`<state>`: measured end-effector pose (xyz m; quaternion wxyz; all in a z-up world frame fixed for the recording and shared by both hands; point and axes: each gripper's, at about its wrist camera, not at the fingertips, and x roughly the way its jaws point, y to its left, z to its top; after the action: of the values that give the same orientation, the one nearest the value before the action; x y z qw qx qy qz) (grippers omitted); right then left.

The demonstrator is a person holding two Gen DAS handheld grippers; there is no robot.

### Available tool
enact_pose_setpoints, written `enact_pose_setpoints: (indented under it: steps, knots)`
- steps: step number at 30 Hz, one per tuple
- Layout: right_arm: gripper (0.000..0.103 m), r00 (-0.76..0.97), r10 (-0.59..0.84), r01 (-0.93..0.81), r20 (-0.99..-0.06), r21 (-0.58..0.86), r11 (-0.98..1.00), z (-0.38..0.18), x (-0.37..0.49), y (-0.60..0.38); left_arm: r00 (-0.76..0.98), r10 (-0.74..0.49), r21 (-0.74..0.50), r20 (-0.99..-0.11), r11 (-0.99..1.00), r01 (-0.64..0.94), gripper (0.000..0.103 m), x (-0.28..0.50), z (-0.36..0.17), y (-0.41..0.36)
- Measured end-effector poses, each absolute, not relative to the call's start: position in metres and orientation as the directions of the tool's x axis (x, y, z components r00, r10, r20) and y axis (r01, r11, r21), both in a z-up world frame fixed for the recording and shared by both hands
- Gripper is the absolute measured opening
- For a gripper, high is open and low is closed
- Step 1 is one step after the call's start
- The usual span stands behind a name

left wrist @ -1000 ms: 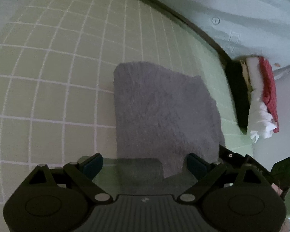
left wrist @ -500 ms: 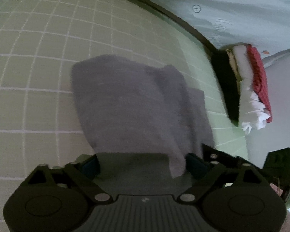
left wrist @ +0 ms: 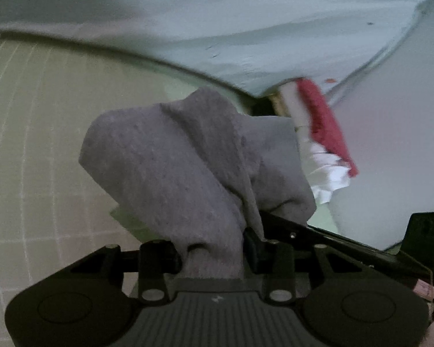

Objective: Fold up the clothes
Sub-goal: 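Lift the folded grey bundle with both grippers toward the clothes stack, then place the grey bundle on top of the white and red stack and open both grippers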

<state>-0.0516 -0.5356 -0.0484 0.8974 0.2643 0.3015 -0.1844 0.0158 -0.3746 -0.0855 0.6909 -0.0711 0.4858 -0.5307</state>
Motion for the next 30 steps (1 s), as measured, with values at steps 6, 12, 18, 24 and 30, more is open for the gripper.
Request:
enact_pose_setpoints:
  steps: [6,12,18,24,30]
  knots:
    - [0.028,0.729,-0.331,0.606,-0.599,0.339,0.720,-0.003,-0.094,-0.523,-0.105,-0.854,-0.637,-0.509,0.292,0.713,0.042,-0.006,-0.055,-0.394]
    - [0.028,0.695,-0.456,0.683,-0.556,0.313,0.659,0.032,-0.141,-0.542,-0.176,-0.883,-0.627,-0.436,0.157,0.763,0.042,-0.037,-0.025,-0.440]
    - [0.028,0.704,-0.533,0.689,-0.469,0.266,0.675,0.056,-0.199,-0.610,-0.140,-0.912,-0.583,-0.386,0.124,0.803,0.041,-0.078,0.008,-0.539]
    - [0.028,0.735,-0.559,0.661,-0.385,0.221,0.717,0.092,-0.237,-0.724,-0.102,-0.937,-0.532,-0.335,0.098,0.841,0.041,-0.116,0.042,-0.638]
    - [0.031,0.741,-0.598,0.666,-0.305,0.220,0.713,0.136,-0.243,-0.845,-0.008,-0.951,-0.439,-0.310,0.136,0.888,0.052,-0.119,0.094,-0.750]
